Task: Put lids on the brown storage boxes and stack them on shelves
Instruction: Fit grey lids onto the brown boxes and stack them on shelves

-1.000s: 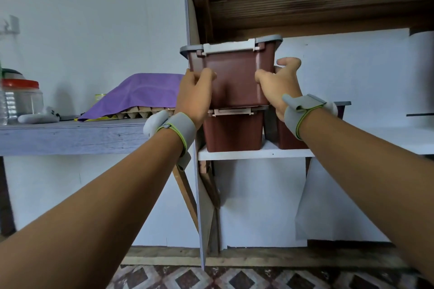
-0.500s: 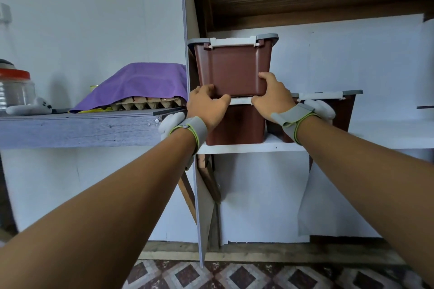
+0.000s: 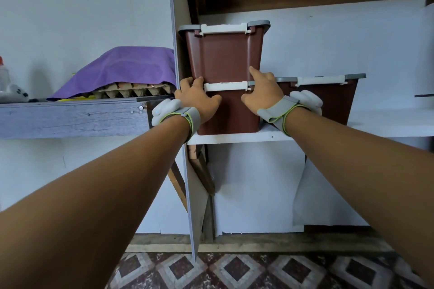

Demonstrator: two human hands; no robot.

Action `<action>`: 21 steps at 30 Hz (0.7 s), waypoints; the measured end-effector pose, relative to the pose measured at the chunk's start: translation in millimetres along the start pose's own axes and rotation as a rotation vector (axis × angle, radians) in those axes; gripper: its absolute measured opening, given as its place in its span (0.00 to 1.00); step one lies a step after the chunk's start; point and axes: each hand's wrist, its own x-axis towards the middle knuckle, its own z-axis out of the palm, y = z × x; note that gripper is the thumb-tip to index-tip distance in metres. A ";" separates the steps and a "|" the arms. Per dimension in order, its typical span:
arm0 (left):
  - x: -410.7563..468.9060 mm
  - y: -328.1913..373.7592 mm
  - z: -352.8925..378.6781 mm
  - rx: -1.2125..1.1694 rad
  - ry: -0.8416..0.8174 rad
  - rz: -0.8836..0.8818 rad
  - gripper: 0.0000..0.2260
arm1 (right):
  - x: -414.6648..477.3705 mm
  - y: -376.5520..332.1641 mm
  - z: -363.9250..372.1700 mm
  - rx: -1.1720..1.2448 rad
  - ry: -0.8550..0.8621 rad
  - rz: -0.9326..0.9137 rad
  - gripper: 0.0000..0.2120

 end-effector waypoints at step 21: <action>-202.4 56.7 103.9 -0.509 -0.243 0.016 0.09 | -205.5 147.9 -71.9 -0.004 -0.044 0.186 0.21</action>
